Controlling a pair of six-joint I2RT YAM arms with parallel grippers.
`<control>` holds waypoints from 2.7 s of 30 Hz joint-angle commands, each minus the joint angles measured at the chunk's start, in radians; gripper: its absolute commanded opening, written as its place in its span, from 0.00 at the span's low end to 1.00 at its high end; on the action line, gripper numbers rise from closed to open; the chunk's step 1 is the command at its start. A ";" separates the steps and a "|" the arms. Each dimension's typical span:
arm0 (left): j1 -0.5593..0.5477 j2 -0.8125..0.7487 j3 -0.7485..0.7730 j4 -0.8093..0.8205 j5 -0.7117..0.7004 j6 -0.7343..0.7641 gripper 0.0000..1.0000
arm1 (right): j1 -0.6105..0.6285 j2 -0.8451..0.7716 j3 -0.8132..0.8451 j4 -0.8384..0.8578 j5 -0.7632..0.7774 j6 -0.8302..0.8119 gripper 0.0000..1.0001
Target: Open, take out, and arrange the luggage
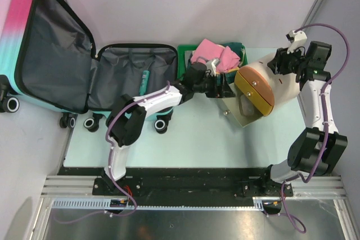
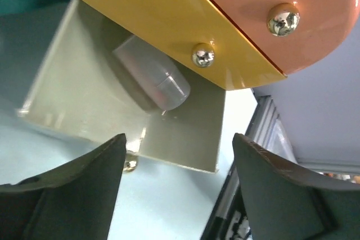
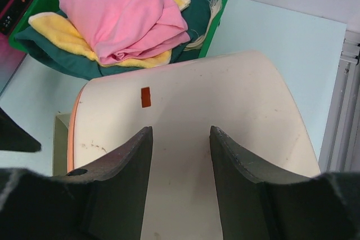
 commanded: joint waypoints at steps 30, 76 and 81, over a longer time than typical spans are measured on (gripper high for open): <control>-0.012 0.200 0.062 0.185 -0.025 0.329 0.45 | 0.018 0.053 -0.089 -0.316 0.095 -0.004 0.17; -0.101 0.219 0.000 0.526 -0.146 0.364 0.77 | -0.213 0.026 0.088 -0.159 -0.011 0.153 0.73; -0.104 0.236 0.026 0.526 -0.156 0.367 0.77 | -0.247 0.126 0.167 -0.118 -0.052 0.170 0.75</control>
